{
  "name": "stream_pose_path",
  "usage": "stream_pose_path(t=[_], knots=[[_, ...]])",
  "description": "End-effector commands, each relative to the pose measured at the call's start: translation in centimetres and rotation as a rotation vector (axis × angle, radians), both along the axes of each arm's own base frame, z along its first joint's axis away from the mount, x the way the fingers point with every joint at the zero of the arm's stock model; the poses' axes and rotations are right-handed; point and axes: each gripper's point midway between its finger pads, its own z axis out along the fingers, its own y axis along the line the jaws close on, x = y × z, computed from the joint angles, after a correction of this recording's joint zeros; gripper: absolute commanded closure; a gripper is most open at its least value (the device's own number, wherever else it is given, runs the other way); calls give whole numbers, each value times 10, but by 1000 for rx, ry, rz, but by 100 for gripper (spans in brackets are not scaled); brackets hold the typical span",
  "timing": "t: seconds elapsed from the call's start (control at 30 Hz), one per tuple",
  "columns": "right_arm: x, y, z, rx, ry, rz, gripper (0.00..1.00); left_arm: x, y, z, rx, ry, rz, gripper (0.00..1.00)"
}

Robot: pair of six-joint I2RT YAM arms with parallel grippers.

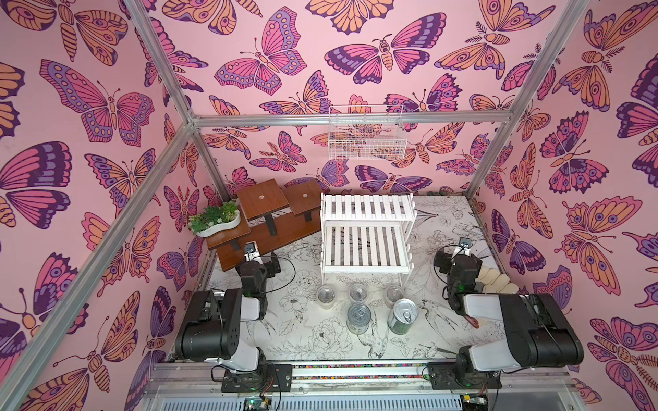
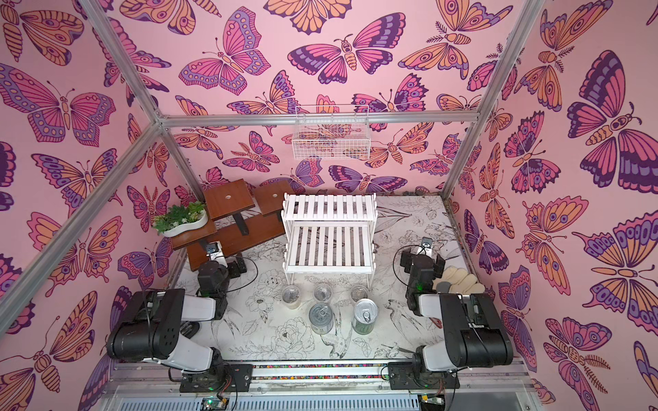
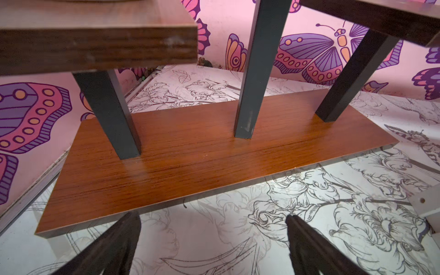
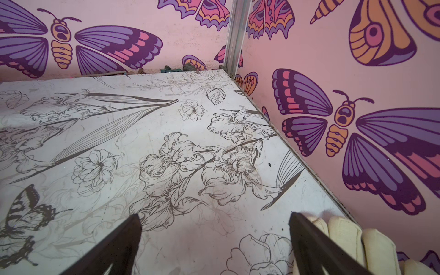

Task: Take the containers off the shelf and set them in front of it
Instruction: Reset both arms

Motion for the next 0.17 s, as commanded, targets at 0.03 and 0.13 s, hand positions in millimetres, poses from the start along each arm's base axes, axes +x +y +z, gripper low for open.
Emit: stream_pose_path(t=[0.03,0.13], knots=[[8,-1,6,11,4,6,1,1,2,-7,-15,44,6,0],[3,1,5,14,-29,26,1,0,2,-9,-16,49,4,0]])
